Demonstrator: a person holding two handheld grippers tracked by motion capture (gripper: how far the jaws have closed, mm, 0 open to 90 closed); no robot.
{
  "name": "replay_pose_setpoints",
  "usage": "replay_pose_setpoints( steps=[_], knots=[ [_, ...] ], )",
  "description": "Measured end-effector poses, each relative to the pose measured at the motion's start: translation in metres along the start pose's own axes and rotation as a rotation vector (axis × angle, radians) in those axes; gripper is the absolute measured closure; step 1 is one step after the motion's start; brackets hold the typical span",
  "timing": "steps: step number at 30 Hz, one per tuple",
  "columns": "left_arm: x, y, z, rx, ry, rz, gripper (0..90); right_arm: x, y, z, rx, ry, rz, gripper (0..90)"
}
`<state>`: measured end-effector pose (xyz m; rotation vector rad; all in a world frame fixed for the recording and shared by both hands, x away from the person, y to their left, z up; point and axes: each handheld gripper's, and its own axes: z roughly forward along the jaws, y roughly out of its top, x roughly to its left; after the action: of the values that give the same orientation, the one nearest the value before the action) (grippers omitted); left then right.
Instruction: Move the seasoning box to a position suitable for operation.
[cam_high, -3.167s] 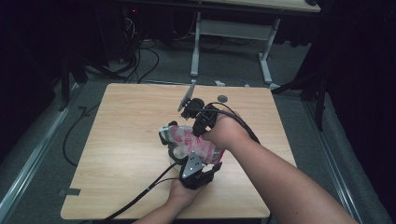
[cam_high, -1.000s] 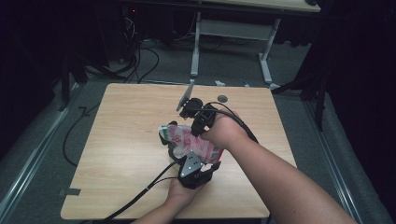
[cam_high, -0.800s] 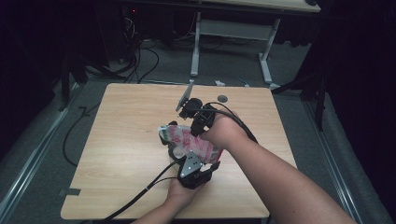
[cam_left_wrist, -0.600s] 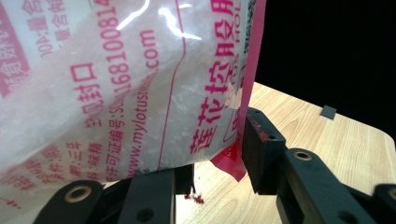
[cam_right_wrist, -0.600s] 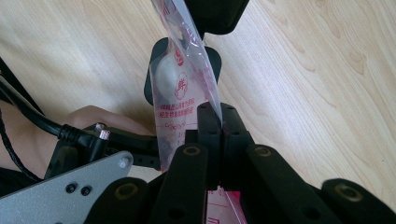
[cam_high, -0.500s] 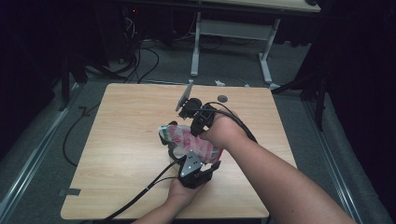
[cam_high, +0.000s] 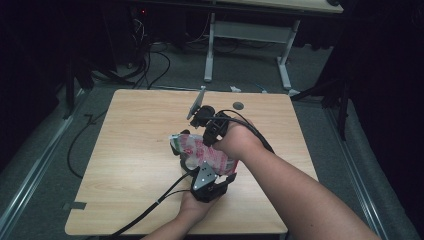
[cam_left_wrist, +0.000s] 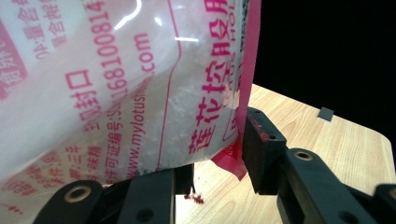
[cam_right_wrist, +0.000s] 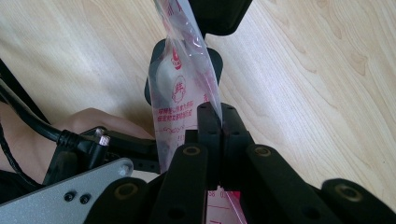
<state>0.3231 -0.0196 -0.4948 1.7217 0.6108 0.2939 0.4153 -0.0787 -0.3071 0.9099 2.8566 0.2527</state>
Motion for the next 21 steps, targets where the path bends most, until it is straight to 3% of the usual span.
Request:
replay_pose_setpoints(
  steps=[21],
  knots=[
    [-0.0011, 0.0018, -0.0001, -0.001, -0.004, 0.007, 66.9, -0.0005, 0.0003, 0.0, 0.0, -0.001, -0.002, 89.5]
  ],
)
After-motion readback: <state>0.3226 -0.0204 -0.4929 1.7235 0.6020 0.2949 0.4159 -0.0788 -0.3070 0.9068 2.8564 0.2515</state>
